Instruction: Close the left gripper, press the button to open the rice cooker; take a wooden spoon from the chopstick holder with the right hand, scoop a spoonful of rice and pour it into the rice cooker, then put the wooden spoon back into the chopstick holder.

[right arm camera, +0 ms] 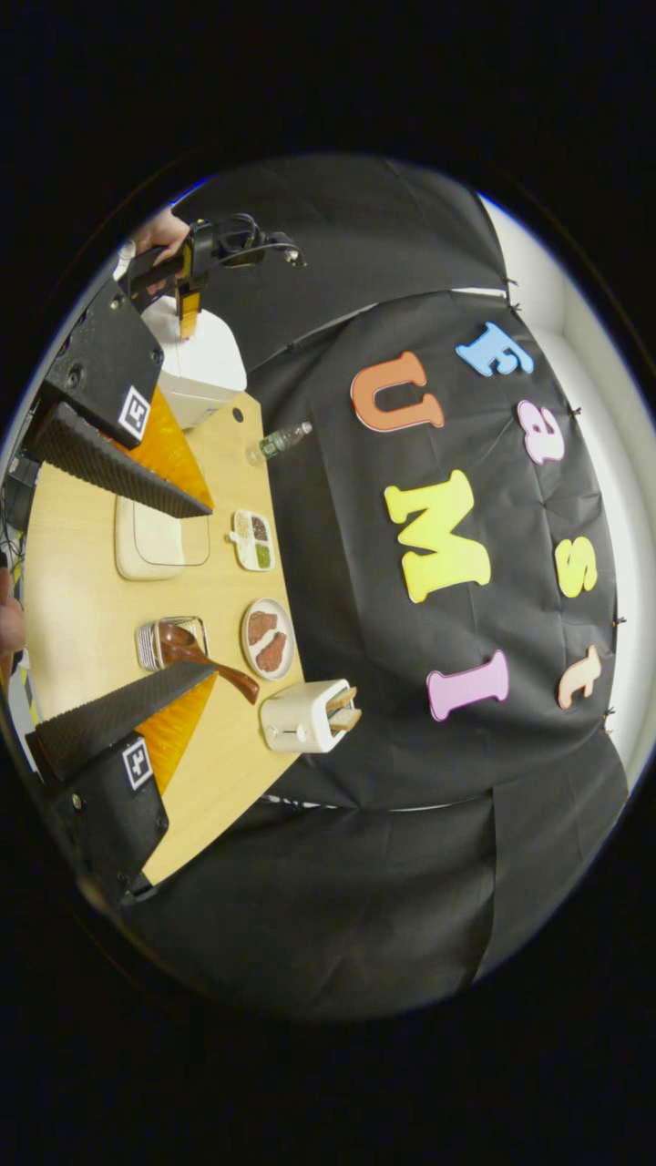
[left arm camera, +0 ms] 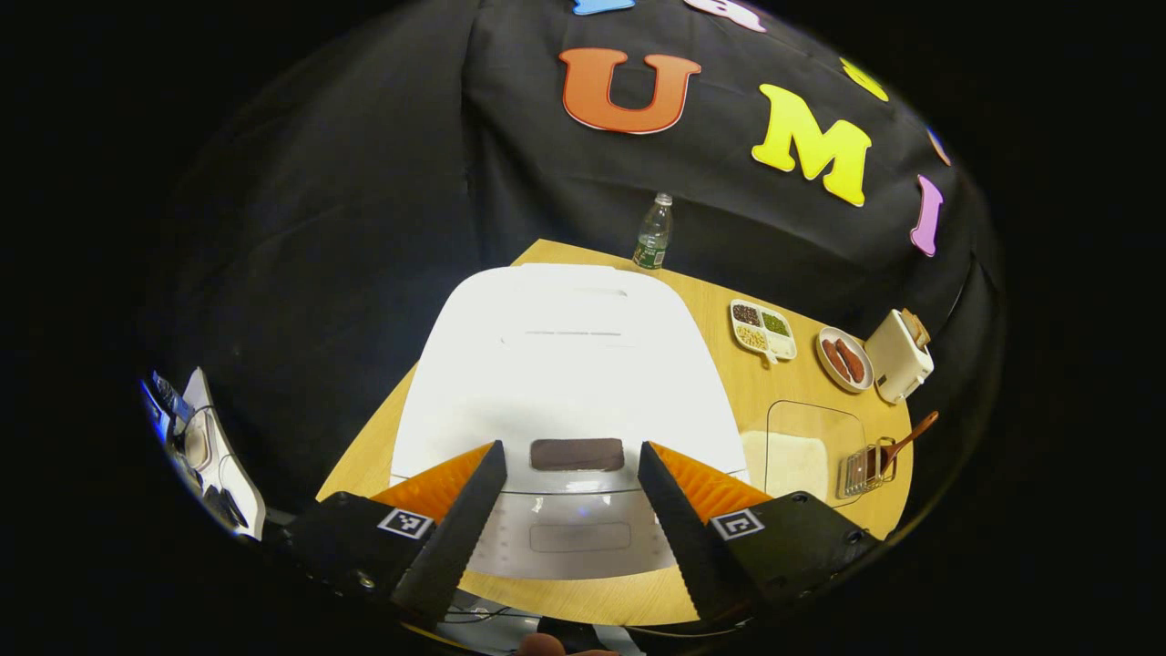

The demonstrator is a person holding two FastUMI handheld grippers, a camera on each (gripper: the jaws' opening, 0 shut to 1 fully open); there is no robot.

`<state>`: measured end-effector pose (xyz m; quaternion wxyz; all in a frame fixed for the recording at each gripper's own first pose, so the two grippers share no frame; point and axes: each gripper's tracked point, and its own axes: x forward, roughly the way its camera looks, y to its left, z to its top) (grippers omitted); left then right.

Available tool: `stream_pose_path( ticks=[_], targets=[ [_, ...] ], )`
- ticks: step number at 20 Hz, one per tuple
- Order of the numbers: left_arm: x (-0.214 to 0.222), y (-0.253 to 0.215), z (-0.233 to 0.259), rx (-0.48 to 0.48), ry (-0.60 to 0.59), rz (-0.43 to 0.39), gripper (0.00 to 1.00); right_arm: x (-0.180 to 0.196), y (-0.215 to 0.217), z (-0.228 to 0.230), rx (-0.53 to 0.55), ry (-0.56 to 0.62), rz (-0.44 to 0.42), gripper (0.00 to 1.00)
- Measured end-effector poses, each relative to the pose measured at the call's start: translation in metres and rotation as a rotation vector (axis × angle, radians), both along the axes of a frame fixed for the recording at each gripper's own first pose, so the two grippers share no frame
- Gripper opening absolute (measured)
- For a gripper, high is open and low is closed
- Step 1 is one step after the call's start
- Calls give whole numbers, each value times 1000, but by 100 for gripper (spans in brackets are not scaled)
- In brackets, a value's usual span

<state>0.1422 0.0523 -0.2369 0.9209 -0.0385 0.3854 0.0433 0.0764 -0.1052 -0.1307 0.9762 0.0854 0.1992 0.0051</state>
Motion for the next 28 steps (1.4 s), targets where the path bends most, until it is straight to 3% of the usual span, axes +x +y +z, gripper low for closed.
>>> stream_pose_path(
  ticks=[11,20,28],
  targets=[
    [-2,0,-7,36,-30,-24,98,6,9,-20,36,42,3,100],
    [-5,2,7,69,-127,-33,94,3,12,7,3,-4,20,99],
    [-10,-21,96,5,-362,-91,94,-10,18,35,-19,-65,-26,99]
  ],
)
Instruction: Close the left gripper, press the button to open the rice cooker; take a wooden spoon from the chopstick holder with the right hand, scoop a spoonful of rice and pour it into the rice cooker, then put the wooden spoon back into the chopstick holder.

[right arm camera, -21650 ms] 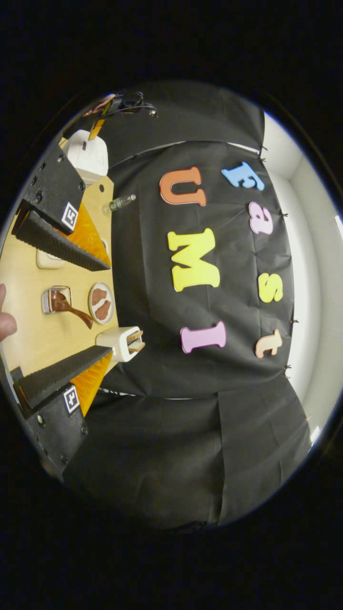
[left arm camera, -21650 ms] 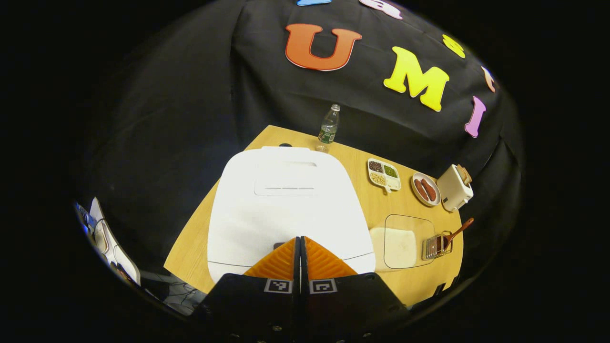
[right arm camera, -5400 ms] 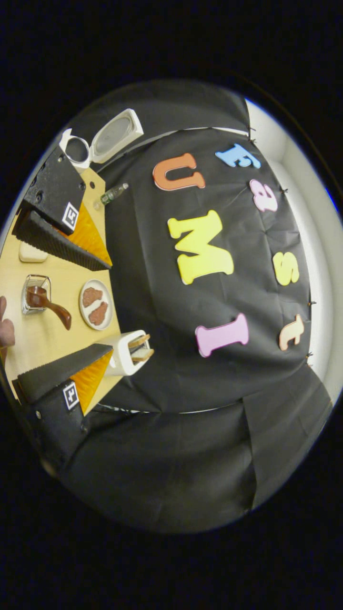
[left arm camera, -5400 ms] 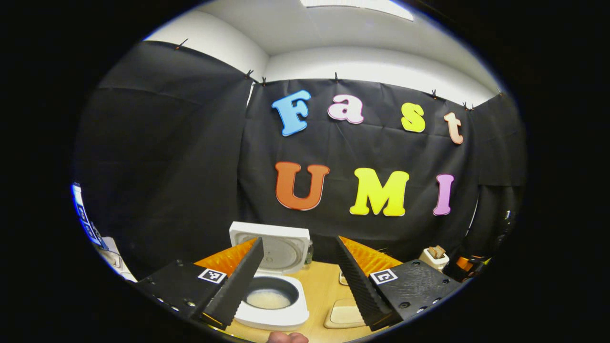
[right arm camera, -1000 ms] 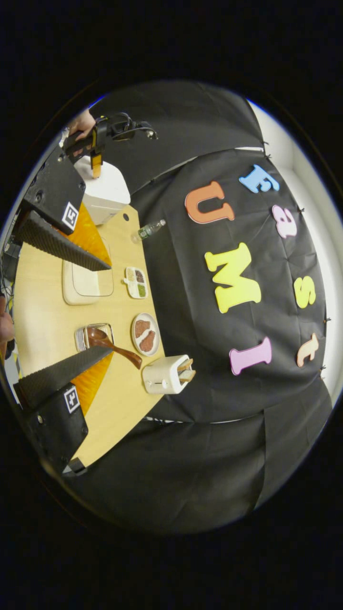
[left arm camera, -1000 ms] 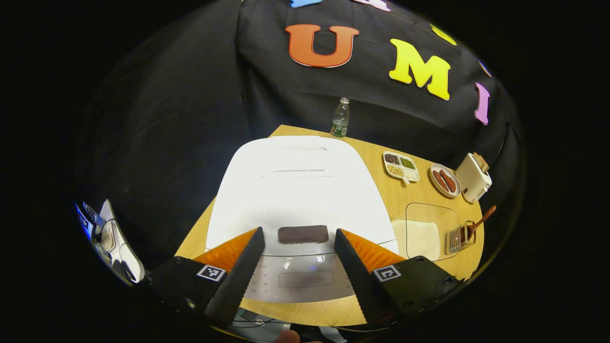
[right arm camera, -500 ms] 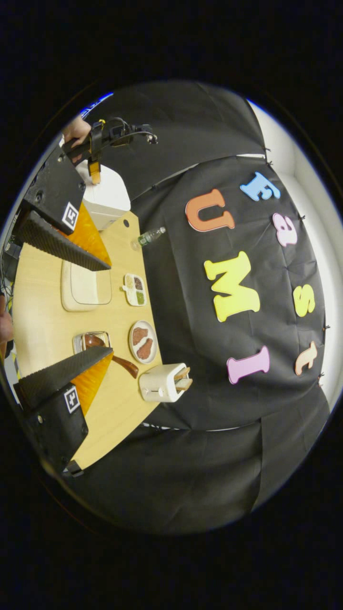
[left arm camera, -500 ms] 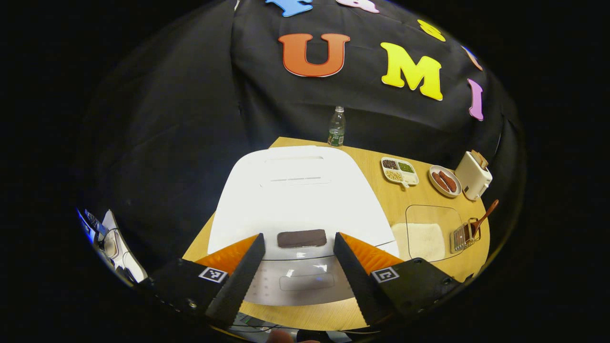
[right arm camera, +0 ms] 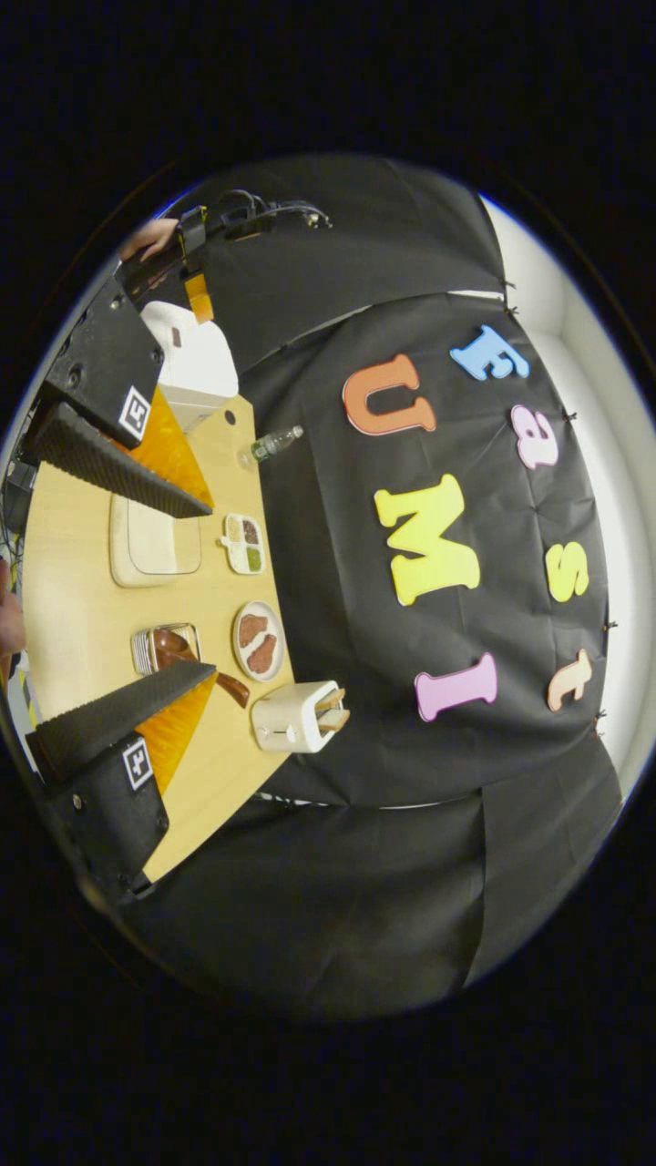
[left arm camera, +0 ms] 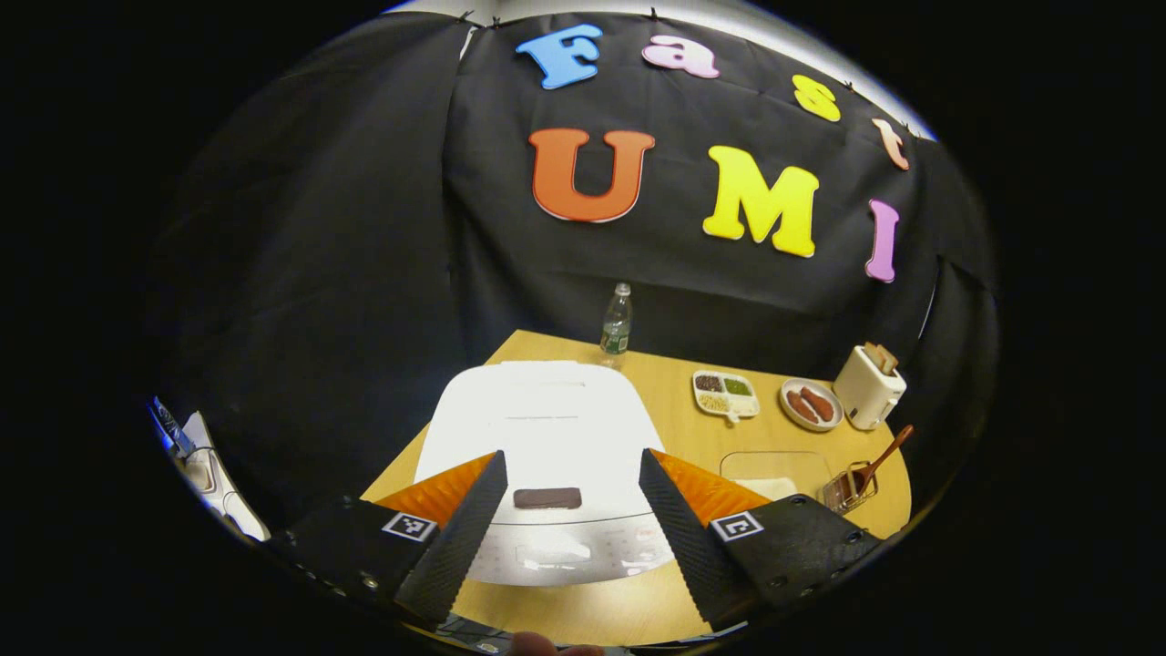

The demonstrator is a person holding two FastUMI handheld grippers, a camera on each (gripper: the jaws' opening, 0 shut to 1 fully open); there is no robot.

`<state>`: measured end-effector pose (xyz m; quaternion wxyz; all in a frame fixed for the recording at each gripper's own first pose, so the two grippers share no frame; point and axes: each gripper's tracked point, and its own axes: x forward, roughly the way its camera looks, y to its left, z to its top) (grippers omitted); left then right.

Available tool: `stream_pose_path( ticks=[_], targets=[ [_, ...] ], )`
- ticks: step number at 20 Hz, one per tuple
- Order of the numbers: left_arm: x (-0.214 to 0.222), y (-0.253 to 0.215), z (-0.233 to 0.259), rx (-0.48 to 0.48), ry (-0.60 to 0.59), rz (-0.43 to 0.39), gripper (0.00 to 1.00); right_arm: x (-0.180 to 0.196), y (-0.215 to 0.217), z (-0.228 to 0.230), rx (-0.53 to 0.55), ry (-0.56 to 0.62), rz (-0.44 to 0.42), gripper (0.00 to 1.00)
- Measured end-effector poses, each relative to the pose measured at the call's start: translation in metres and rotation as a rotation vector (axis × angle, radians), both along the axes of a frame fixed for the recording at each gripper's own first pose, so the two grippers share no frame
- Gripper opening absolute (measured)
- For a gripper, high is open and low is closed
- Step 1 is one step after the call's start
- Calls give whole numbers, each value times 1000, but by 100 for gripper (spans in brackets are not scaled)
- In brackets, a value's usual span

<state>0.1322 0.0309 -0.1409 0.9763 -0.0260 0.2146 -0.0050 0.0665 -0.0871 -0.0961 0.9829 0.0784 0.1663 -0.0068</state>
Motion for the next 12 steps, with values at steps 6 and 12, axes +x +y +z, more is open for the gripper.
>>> stream_pose_path(
  ticks=[6,12],
  targets=[
    [-34,-27,85,-29,-190,-130,93,-29,13,50,-88,-126,-47,99],
    [-101,-71,157,-52,-362,-224,93,-69,20,100,-91,-274,-50,99]
  ],
)
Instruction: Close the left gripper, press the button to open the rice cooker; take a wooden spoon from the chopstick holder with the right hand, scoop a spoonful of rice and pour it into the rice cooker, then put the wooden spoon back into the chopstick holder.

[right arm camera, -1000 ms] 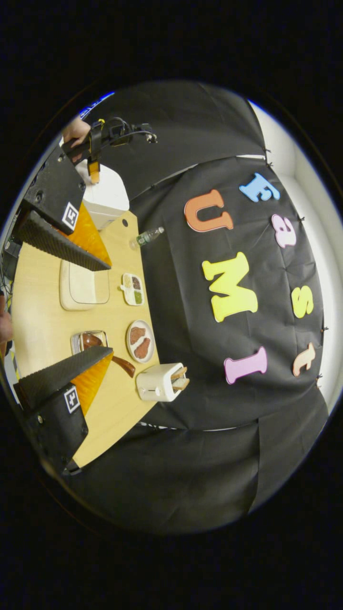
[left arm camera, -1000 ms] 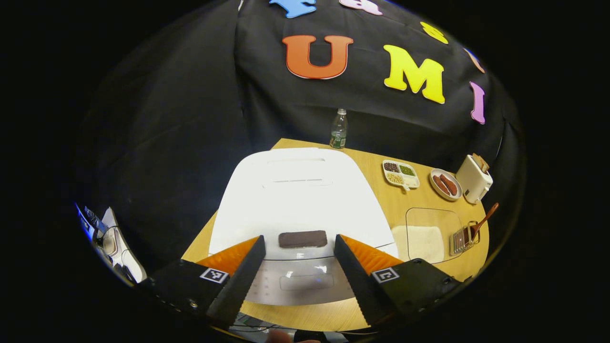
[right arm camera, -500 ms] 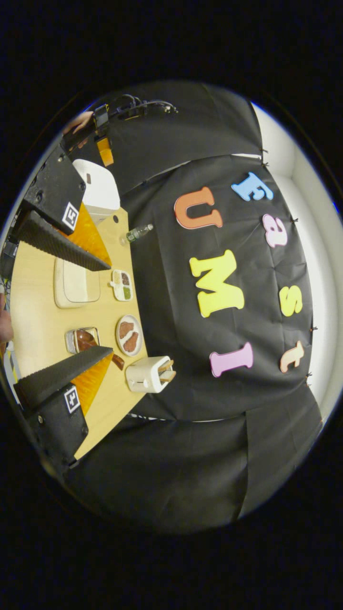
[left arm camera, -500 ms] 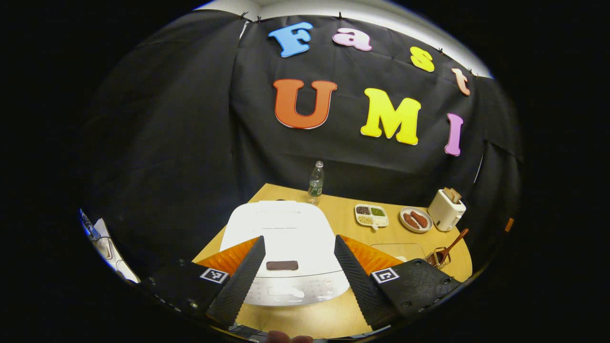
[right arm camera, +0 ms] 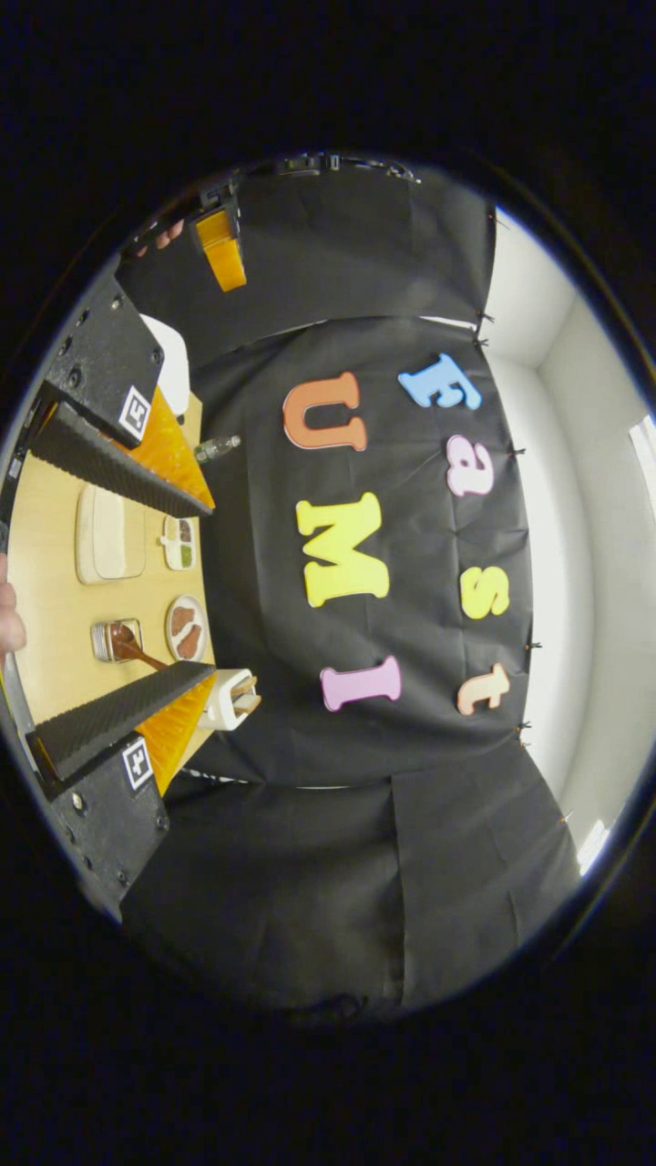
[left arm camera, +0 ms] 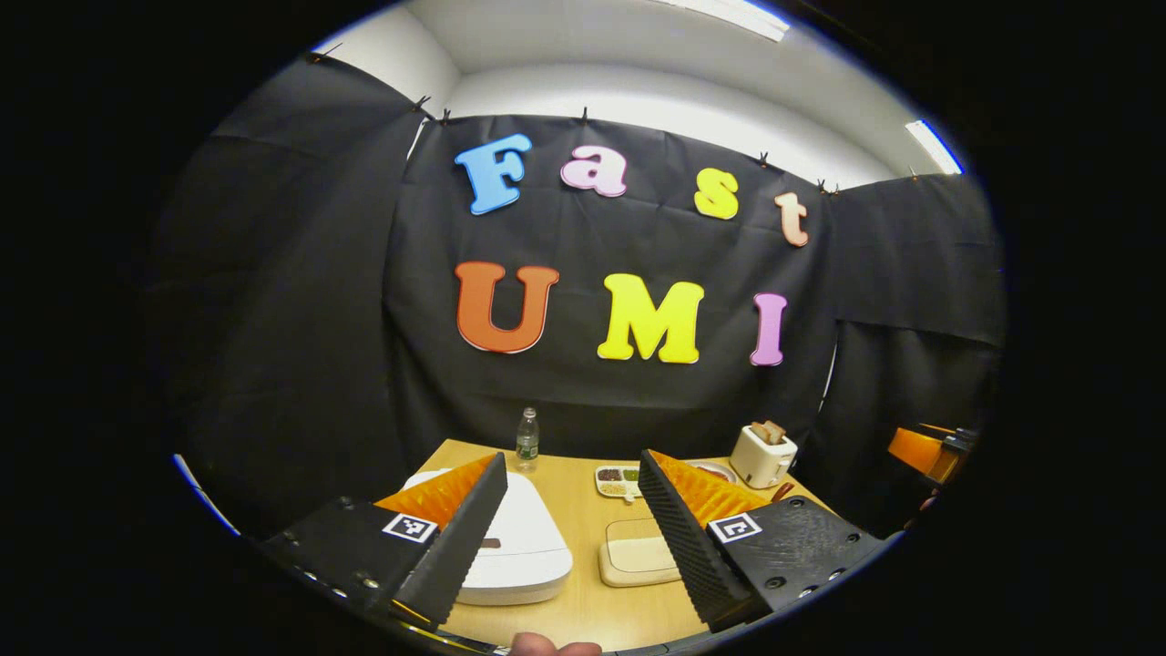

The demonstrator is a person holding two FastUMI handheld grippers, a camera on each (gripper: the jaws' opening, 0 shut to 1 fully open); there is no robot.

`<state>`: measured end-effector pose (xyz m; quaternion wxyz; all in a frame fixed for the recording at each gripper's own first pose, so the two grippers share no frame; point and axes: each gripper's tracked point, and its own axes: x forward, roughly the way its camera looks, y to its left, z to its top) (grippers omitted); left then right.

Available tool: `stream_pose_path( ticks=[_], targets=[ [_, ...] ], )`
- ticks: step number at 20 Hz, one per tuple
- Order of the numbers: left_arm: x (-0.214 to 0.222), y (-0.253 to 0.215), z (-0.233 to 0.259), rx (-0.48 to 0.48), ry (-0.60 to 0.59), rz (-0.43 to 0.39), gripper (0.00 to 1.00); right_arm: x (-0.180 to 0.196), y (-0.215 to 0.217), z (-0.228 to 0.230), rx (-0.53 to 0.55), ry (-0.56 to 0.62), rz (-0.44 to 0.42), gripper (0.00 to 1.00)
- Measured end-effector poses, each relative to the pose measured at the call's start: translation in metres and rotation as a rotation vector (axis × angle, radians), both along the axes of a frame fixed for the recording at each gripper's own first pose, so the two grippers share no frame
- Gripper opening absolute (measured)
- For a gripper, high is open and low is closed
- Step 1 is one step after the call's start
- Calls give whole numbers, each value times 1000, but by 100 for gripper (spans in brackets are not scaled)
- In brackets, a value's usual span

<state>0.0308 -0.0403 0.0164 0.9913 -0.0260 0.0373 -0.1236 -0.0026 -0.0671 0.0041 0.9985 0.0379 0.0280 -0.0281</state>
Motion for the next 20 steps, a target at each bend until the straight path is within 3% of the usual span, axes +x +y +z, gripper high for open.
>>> stream_pose_path(
  ticks=[4,12,15,20],
  targets=[
    [-64,-36,10,-7,-44,-10,93,-37,-14,12,-18,-67,27,99],
    [-168,-76,5,-27,-41,25,93,-113,-57,-3,-44,-73,51,99],
    [-184,-76,-1,-7,-41,39,93,-138,-67,-3,-45,-62,35,100],
    [-187,-80,-2,55,-81,42,93,-150,-68,-7,-47,-51,8,100]
  ],
)
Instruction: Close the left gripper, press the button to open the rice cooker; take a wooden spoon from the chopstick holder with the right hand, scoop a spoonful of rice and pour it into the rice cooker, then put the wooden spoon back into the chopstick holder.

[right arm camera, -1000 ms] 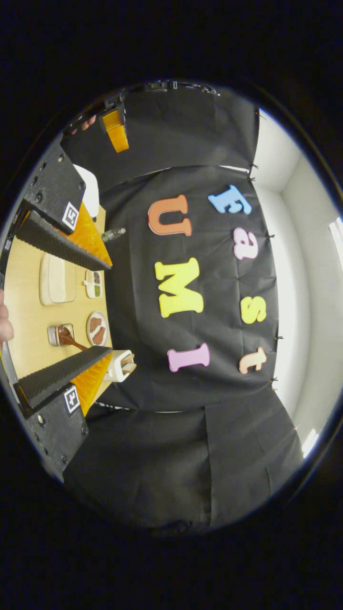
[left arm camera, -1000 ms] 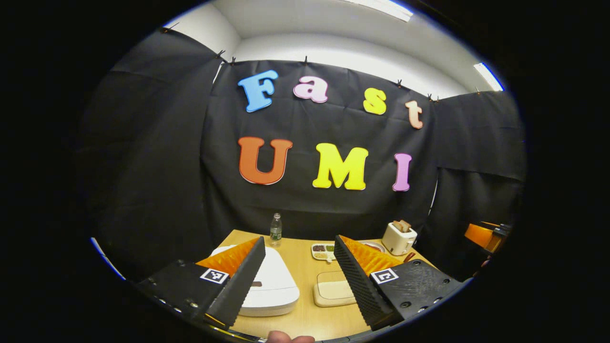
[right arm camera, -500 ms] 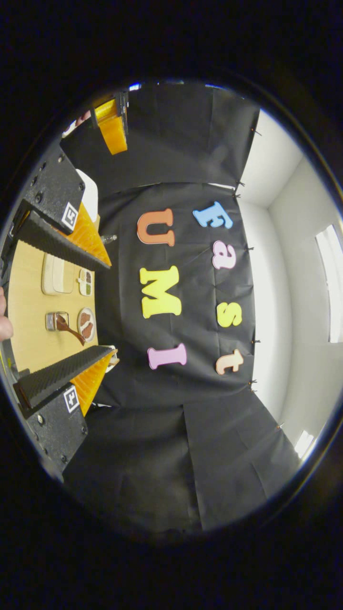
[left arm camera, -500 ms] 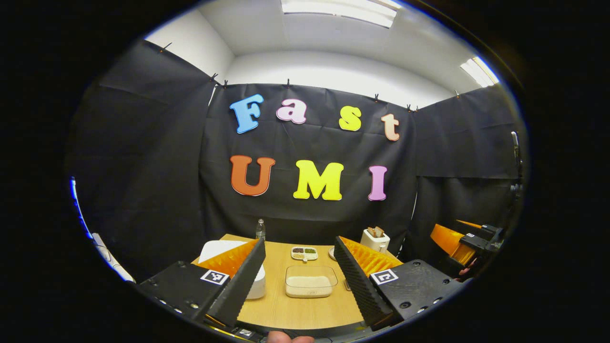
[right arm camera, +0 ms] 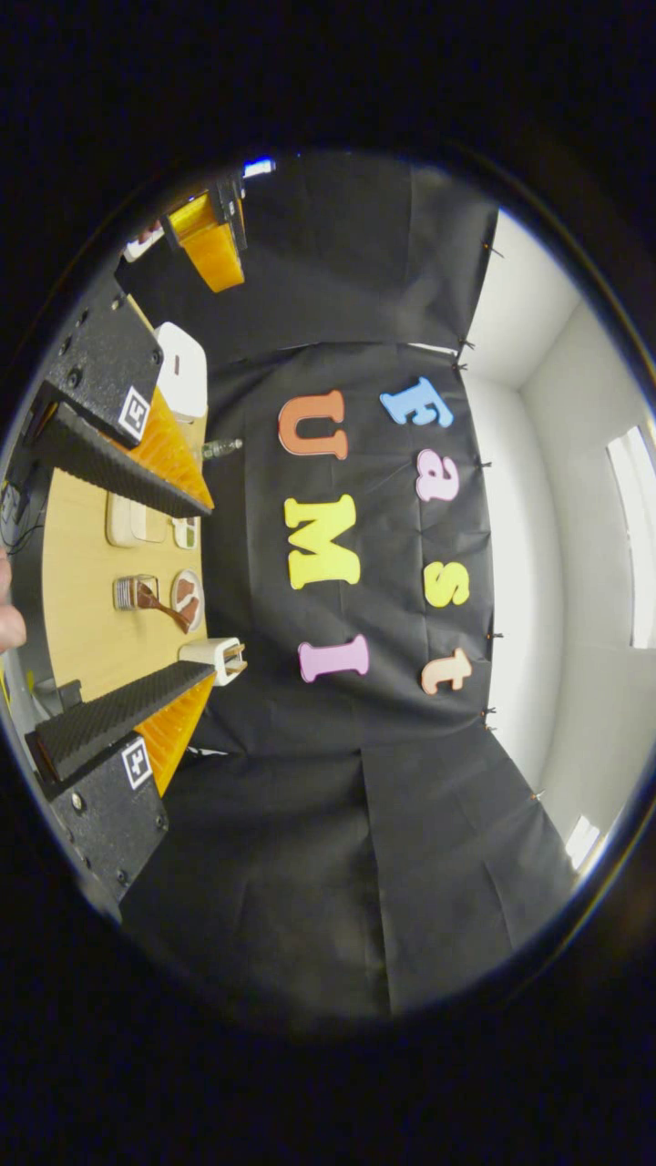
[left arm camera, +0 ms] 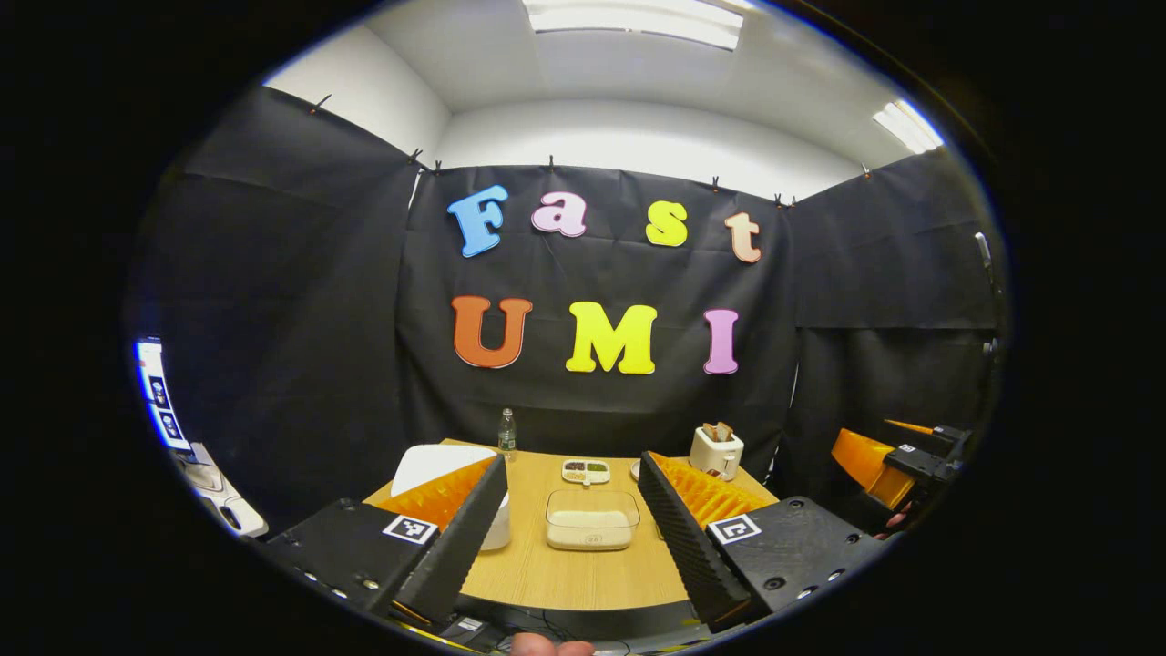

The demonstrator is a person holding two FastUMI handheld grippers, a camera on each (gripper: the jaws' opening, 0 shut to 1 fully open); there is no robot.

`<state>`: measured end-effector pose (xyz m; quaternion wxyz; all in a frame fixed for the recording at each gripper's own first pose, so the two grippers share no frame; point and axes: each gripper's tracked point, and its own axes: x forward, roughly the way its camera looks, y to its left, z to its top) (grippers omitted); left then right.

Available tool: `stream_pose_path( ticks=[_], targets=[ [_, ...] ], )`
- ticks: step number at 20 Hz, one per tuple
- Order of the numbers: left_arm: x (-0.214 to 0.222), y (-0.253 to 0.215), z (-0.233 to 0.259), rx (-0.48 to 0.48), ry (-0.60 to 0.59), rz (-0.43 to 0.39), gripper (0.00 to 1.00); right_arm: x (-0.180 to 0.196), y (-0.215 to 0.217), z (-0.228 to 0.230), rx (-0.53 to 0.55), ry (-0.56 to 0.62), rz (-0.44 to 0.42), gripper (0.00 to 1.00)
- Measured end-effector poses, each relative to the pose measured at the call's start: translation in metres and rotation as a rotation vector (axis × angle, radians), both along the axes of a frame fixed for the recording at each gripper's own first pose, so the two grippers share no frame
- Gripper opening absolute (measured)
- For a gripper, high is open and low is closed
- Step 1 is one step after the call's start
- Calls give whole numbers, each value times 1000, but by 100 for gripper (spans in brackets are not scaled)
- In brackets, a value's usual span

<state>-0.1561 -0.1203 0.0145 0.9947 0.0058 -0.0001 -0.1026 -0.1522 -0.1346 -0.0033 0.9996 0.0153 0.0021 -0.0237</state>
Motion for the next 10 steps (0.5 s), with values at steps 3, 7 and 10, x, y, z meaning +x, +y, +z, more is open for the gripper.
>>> stream_pose_path(
  ticks=[3,7,10],
  targets=[
    [1,-7,-6,26,-9,-22,93,1,0,-3,1,7,-14,100],
    [7,-13,2,35,-29,-18,93,5,4,-3,5,3,-19,99],
    [6,-2,0,29,-37,2,93,6,9,-3,-2,6,-13,99]
  ],
)
